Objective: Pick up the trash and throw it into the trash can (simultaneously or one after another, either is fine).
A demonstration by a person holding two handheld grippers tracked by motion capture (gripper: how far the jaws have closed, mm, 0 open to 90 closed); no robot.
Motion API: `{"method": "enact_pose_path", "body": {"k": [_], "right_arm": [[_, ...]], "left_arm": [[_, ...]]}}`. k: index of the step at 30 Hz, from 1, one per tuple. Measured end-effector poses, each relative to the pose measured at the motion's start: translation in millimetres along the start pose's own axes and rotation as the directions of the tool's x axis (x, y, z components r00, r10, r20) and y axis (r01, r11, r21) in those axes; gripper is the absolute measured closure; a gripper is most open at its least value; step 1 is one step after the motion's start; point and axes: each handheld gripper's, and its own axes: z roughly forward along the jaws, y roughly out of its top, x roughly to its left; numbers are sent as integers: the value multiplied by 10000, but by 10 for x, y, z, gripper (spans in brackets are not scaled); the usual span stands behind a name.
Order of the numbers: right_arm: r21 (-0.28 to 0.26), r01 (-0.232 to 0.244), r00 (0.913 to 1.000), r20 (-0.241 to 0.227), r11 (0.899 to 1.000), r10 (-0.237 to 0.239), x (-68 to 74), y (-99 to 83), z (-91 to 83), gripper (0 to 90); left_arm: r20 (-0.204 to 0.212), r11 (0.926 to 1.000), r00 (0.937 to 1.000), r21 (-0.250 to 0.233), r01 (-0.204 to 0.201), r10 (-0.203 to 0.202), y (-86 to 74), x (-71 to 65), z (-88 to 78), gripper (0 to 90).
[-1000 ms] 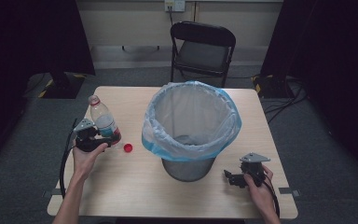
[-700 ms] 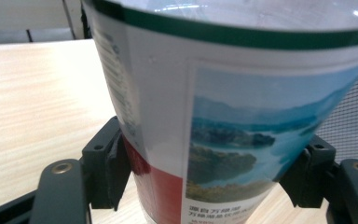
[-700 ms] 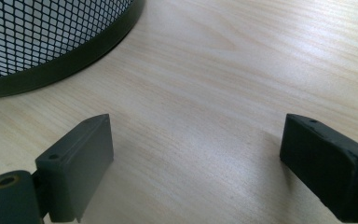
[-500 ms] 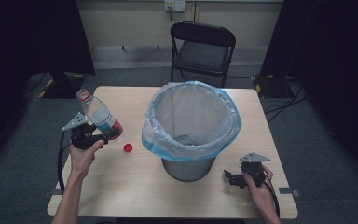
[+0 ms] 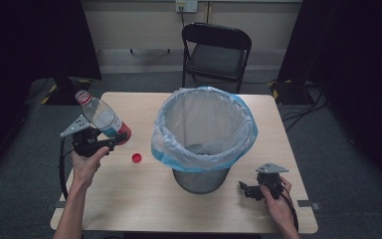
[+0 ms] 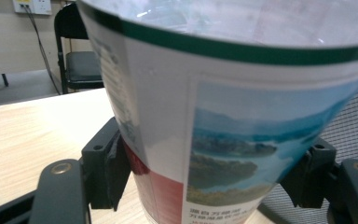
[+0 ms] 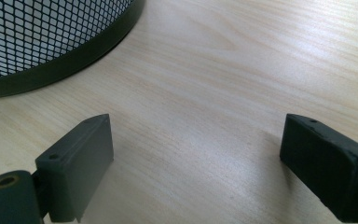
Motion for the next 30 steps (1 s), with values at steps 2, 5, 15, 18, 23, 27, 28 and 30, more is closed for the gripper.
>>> {"method": "enact_pose_path", "body": {"k": [2,5,15,18,23,27,28,30], "right_arm": [[3,7,10000,-1,10000,-7,-1,0,0,87],[4,6,10000,-1,10000,-6,-1,0,0,87],[4,5,10000,-2,10000,-5,0,0,0,87],[5,6,10000,-2,10000,-6,-1,0,0,87],[0,0,10000,0,10000,0,0,0,0,87],[5,7,10000,0,10000,-7,-1,0,0,87],[5,7,10000,0,10000,-7,-1,0,0,87],[3,5,10000,-1,10000,-5,-1,0,0,87]], "left_arm": [[41,9999,10000,-99,-72,72,55,-24,-7,283],[119,9995,9996,-203,-242,245,166,-67,10,282],[334,9969,9992,-773,-174,200,428,-149,85,284],[359,9963,9990,-827,-231,261,479,-164,98,285],[470,9945,9979,-971,-400,447,649,-222,109,286],[616,9928,9961,-1051,-571,638,783,-289,132,288],[616,9928,9961,-1051,-571,638,783,-289,132,288],[632,9915,9957,-1157,-594,670,822,-312,153,288]]}}
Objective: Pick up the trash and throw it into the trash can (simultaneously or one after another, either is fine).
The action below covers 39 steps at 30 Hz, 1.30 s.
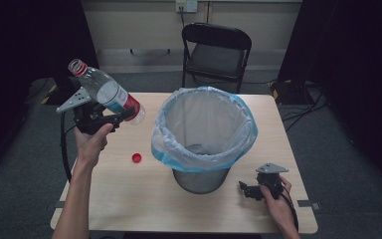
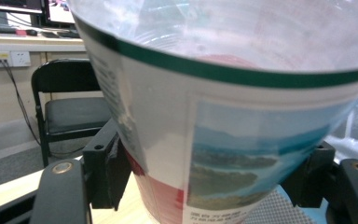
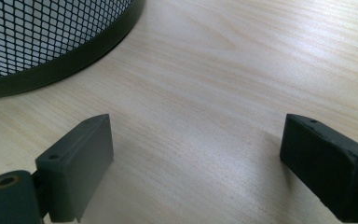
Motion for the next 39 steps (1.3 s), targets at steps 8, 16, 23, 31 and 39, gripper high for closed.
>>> {"method": "enact_pose_path", "body": {"k": [8,16,23,31,39], "right_arm": [[2,2,10000,2,10000,-2,0,0,0,87],[1,-1,10000,1,10000,1,0,0,0,87],[-3,-5,10000,2,10000,5,1,0,0,87],[1,0,10000,2,10000,0,0,0,0,87],[0,1,10000,2,10000,-1,0,0,0,87]], "left_arm": [[95,9998,9999,-179,-66,67,145,-56,61,291],[432,9989,9989,-438,-167,186,339,-138,127,293],[700,9979,9971,-592,-271,312,490,-225,181,295],[1156,9964,9925,-796,-301,392,616,-349,263,296],[1759,9959,9838,-886,-182,337,708,-469,339,299]]}}
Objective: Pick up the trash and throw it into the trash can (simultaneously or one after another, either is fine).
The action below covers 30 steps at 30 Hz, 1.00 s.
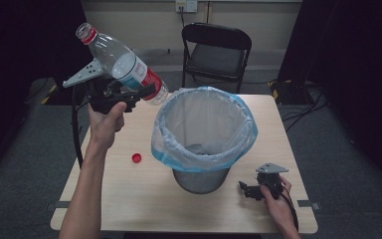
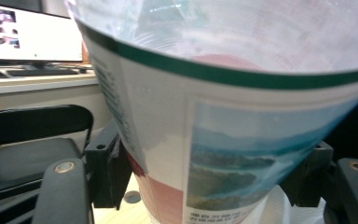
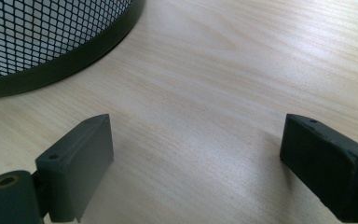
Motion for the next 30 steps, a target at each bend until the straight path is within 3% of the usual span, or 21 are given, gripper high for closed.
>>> {"method": "enact_pose_path", "body": {"k": [3,7,15,19,27,30], "right_arm": [[-3,-7,10000,0,10000,7,0,0,0,87],[-3,-8,10000,-2,10000,8,0,0,0,87],[-1,-6,10000,-1,10000,6,0,0,0,87],[-2,-8,10000,-2,10000,8,0,0,0,87],[0,2,10000,-2,10000,-2,0,0,0,87],[-1,3,10000,0,10000,-3,0,0,0,87]], "left_arm": [[500,9998,9985,20,198,-199,18,-46,73,298],[910,9996,9958,275,102,-127,41,-125,184,297],[1739,9933,9842,1146,141,-340,-51,-242,460,292],[1853,9866,9823,1631,-35,-272,-109,-263,552,282],[1970,9845,9794,1750,98,-447,-189,-240,596,268],[1948,9845,9801,1756,23,-370,-190,-239,592,215]]}}
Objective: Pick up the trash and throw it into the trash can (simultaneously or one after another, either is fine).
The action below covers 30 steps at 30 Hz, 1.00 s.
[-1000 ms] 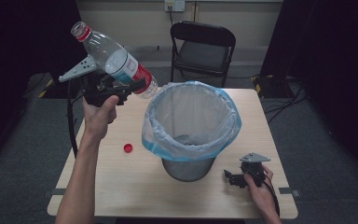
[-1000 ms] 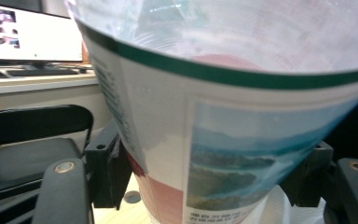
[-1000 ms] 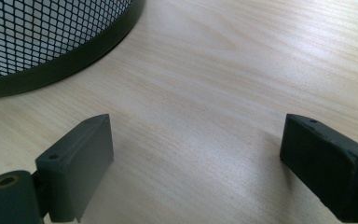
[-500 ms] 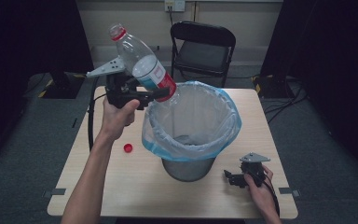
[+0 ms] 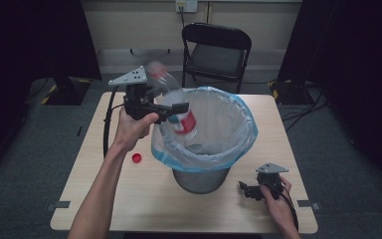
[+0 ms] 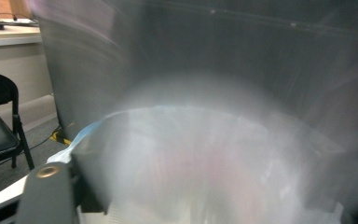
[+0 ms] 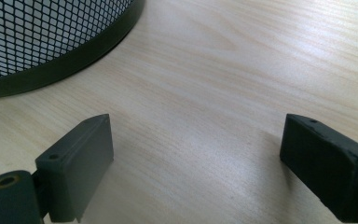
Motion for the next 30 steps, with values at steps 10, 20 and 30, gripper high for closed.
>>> {"method": "enact_pose_path", "body": {"k": [10,20,30], "right_arm": [[-2,-11,10000,7,10000,11,2,0,1,87],[1,-10,10000,7,10000,10,2,0,1,87],[0,-13,10000,5,10000,13,2,1,1,87]], "left_arm": [[-222,9996,9997,-255,-72,66,7,28,-108,196],[-639,9992,9979,-396,50,-76,-76,91,-262,177],[-1018,9987,9947,-497,101,-152,-144,119,-456,182]]}}
